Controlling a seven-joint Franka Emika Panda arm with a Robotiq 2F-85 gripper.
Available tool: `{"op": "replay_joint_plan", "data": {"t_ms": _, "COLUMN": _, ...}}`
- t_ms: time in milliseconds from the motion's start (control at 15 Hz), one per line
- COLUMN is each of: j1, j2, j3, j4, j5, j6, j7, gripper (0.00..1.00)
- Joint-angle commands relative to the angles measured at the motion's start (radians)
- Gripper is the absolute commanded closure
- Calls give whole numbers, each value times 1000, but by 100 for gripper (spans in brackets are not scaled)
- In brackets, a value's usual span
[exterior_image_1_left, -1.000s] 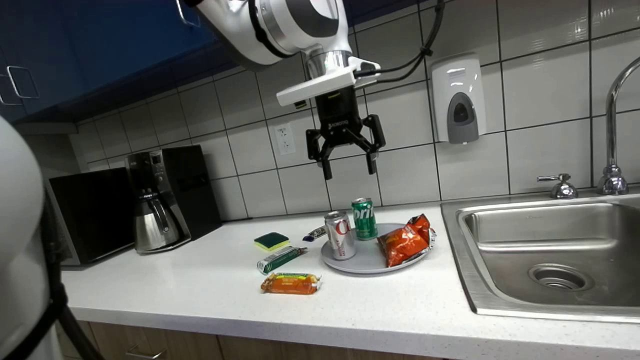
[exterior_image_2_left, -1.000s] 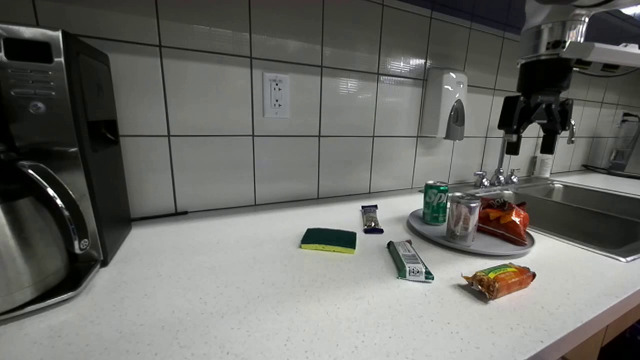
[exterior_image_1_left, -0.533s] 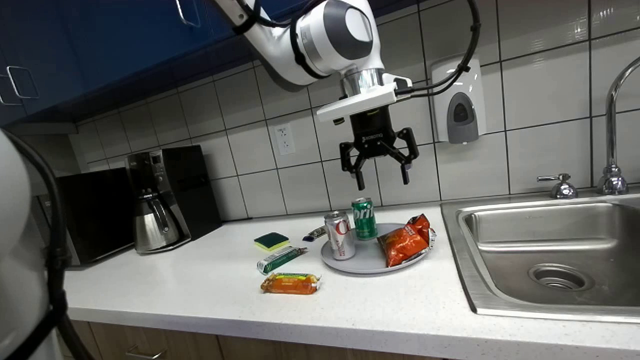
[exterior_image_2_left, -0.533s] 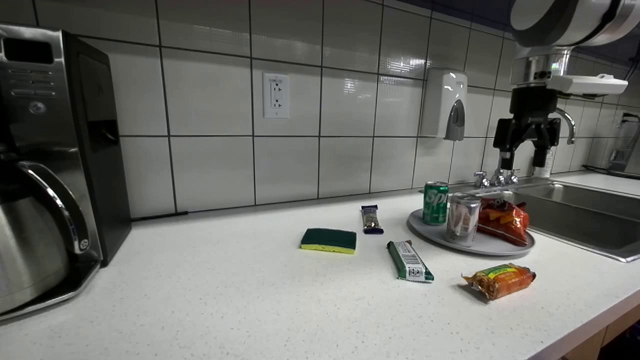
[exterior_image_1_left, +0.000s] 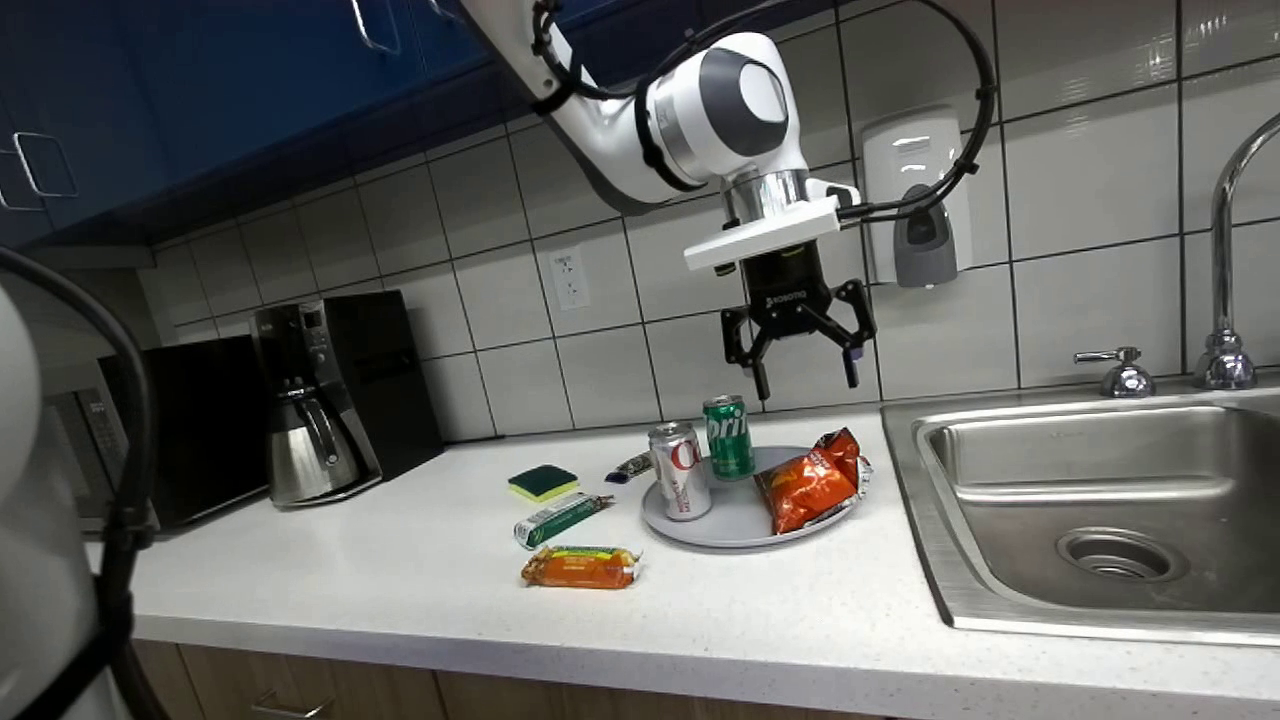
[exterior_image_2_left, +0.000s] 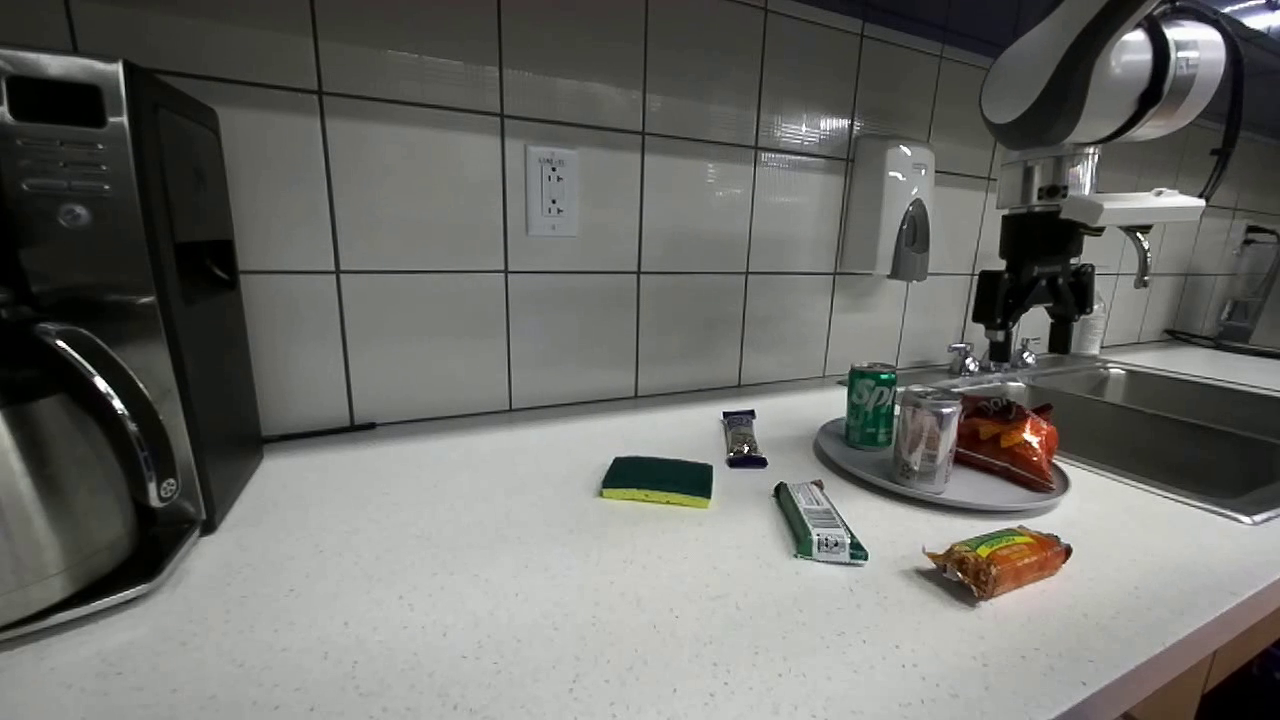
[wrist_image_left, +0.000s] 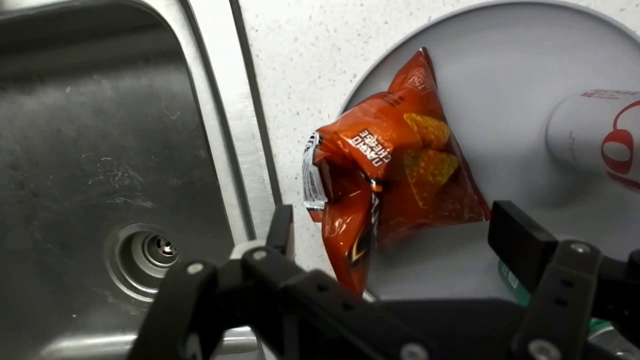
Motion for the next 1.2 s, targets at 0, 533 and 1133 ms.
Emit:
{"op": "replay_joint_plan", "data": {"t_ms": 0, "j1": -32, "j2": 73, "j3": 21, "j4": 73, "j5": 16, "j6": -12, "j7": -32, "gripper": 0}}
{"op": "replay_joint_plan", "data": {"t_ms": 533, "j1": -38, "j2": 136, "j3": 33, "j4": 98, "j5": 7, "j6": -19, "j7": -24, "gripper": 0}}
{"op": "replay_joint_plan", "data": {"t_ms": 1133, "j1": -41, "j2": 148, "j3": 32, "j4": 92, "j5": 3, "j6": -22, "j7": -21, "gripper": 0}}
